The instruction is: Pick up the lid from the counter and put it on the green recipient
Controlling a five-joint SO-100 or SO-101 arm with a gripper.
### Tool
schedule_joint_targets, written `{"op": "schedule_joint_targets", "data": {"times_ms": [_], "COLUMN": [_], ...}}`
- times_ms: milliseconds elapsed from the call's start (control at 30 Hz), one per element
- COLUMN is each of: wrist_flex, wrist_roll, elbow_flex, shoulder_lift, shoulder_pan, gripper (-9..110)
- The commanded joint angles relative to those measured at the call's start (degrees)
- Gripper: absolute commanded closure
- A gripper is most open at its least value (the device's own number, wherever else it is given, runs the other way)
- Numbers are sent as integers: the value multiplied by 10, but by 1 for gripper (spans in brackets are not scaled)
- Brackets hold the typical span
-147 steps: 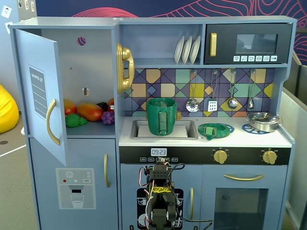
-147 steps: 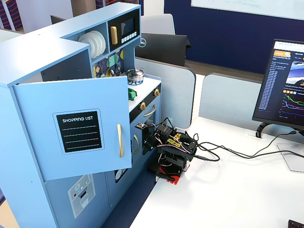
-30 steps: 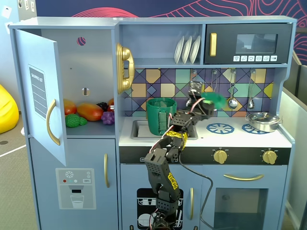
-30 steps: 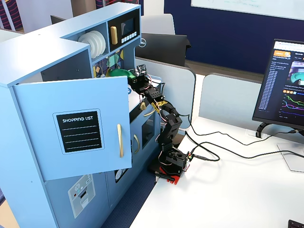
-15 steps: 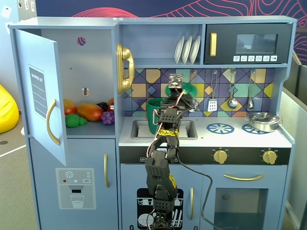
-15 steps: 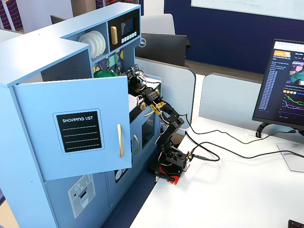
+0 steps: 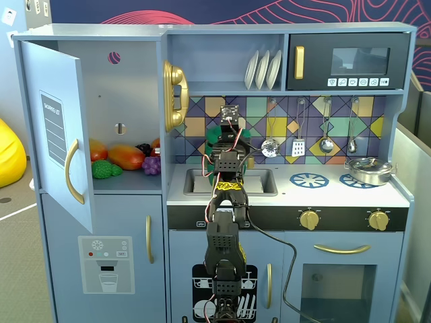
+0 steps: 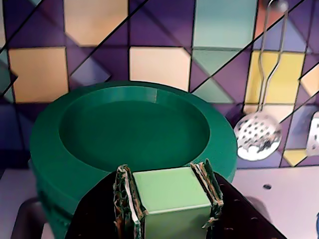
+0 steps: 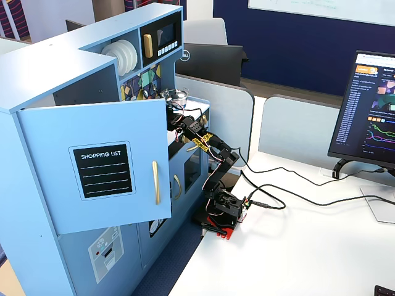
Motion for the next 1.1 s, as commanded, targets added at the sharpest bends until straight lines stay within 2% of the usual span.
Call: {"op": "schedule_joint_targets", "data": {"times_ms": [0,600,833,1067], "wrist_flex": [10,23,28,29], "wrist_roll": [-9,-34,-48,-54], "elbow_flex": [-43,-26,-20,-18], "shoulder_lift": [47,48,45,38], "shoulder_pan": [-6,-13,-15,-22], "gripper": [102,102,93,94]}}
